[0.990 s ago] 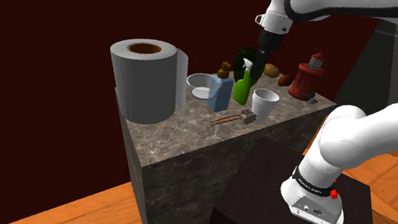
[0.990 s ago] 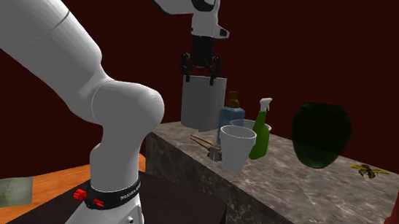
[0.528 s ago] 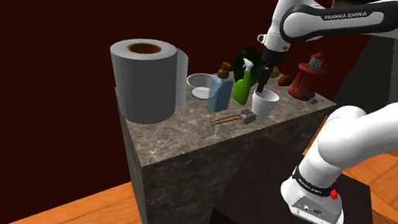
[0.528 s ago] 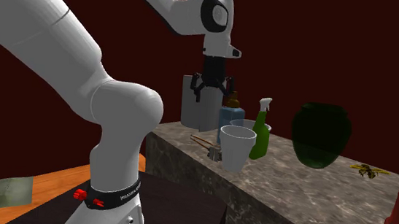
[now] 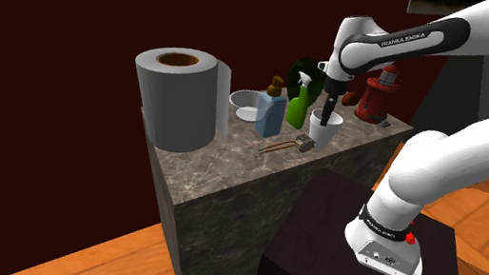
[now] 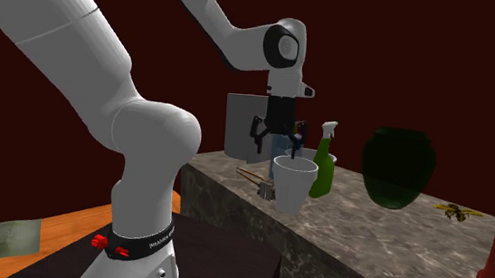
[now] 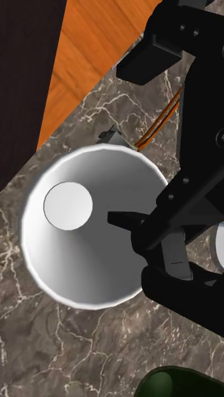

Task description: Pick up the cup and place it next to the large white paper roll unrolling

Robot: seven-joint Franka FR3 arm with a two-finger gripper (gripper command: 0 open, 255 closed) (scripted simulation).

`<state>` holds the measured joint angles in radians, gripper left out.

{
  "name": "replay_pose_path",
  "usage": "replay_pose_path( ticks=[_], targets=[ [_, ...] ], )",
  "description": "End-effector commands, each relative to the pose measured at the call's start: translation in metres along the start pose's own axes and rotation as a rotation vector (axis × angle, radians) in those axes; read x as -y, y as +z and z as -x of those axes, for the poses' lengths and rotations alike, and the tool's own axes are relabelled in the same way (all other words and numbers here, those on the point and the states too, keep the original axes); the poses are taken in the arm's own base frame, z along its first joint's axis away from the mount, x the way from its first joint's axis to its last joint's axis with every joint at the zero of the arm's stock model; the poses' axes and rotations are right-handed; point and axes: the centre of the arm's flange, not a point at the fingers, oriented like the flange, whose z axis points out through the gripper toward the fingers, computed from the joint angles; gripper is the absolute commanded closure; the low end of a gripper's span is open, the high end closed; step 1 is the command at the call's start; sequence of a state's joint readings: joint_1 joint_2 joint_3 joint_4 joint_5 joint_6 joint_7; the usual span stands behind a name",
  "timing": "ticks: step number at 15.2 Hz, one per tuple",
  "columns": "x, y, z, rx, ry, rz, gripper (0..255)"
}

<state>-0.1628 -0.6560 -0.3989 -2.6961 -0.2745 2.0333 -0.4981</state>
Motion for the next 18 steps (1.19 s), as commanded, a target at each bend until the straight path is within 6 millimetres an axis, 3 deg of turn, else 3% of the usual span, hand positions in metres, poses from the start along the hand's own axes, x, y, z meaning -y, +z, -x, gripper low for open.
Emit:
replay_pose_path(
  ticks=[1,5,13,14,18],
  targets=[
    [-0.001,0.010,-0.001,0.000,-0.001,0.001,0],
    [-0.001,0.029,-0.001,0.000,-0.001,0.001,0],
    [-0.001,0.029,-0.001,0.001,-0.001,0.001,0],
    [-0.001,0.029,-0.001,0.001,-0.001,0.001,255],
    [-0.001,0.029,-0.001,0.001,-0.001,0.001,255]
  ],
)
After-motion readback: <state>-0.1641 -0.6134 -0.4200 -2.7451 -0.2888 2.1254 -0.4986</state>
